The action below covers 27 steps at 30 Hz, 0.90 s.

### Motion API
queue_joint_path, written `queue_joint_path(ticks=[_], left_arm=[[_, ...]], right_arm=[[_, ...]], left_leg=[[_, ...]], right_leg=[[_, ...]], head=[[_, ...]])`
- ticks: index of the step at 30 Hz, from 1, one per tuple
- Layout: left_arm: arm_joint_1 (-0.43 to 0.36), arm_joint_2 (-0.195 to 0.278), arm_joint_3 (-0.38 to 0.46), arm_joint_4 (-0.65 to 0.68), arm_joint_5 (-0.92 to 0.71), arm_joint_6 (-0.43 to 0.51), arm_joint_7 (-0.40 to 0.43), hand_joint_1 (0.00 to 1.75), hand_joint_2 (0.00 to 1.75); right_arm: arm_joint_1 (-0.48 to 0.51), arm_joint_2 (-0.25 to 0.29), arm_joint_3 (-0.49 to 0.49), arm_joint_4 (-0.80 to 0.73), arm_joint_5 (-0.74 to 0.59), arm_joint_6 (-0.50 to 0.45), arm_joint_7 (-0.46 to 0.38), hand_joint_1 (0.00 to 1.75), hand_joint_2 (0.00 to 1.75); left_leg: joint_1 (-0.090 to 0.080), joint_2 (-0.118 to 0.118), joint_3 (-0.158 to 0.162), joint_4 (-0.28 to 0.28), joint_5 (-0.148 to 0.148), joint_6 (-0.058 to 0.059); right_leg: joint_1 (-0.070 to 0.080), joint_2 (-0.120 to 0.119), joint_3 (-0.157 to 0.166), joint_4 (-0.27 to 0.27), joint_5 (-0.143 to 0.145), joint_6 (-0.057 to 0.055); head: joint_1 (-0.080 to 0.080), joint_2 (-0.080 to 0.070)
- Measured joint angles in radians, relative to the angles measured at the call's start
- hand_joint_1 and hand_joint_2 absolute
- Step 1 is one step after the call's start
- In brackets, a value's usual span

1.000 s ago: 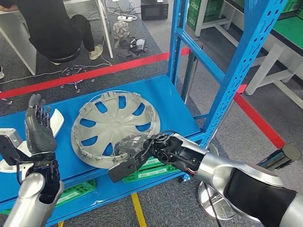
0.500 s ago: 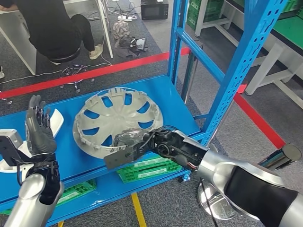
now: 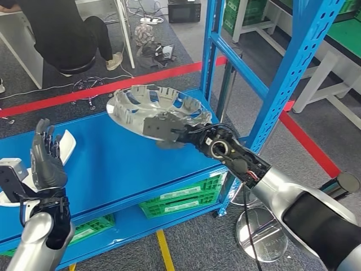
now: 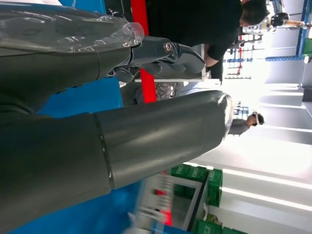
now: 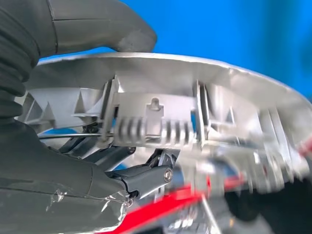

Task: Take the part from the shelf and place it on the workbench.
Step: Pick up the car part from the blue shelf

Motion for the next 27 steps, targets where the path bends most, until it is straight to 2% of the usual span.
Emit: queue_joint_path(ticks=[5, 13, 21, 27], left_arm=[[0.019, 0.005, 0.000, -0.020, -0.011, 0.010, 0.004, 0.00, 0.00], [0.034, 0.007, 0.000, -0.034, -0.037, 0.008, 0.010, 0.00, 0.00], [0.045, 0.007, -0.003, -0.036, -0.036, -0.005, 0.009, 0.00, 0.00], [0.046, 0.006, -0.017, -0.035, -0.028, -0.021, 0.002, 0.00, 0.00]], right_arm=[[0.028, -0.037, -0.113, -0.087, -0.043, -0.063, 0.002, 1.75, 1.75], [0.139, -0.086, -0.283, -0.262, -0.062, -0.208, -0.009, 1.75, 1.75], [0.243, -0.092, -0.376, -0.421, -0.013, -0.299, -0.074, 1.75, 1.75], [0.284, -0.093, -0.421, -0.518, -0.007, -0.318, -0.074, 1.75, 1.75]], left_leg=[[0.000, 0.000, 0.000, 0.000, 0.000, 0.000], [0.000, 0.000, -0.001, 0.000, 0.000, 0.000], [0.000, 0.000, -0.001, 0.000, 0.000, 0.000], [0.000, 0.000, -0.002, -0.001, 0.000, 0.000]], right_leg=[[0.000, 0.000, 0.000, 0.000, 0.000, 0.000], [0.000, 0.000, 0.000, 0.000, 0.000, 0.000], [0.000, 0.001, -0.002, 0.000, 0.000, 0.000], [0.000, 0.001, -0.003, 0.000, -0.001, 0.000]], head=[[0.000, 0.000], [0.001, 0.000], [0.000, 0.000], [0.000, 0.000]])
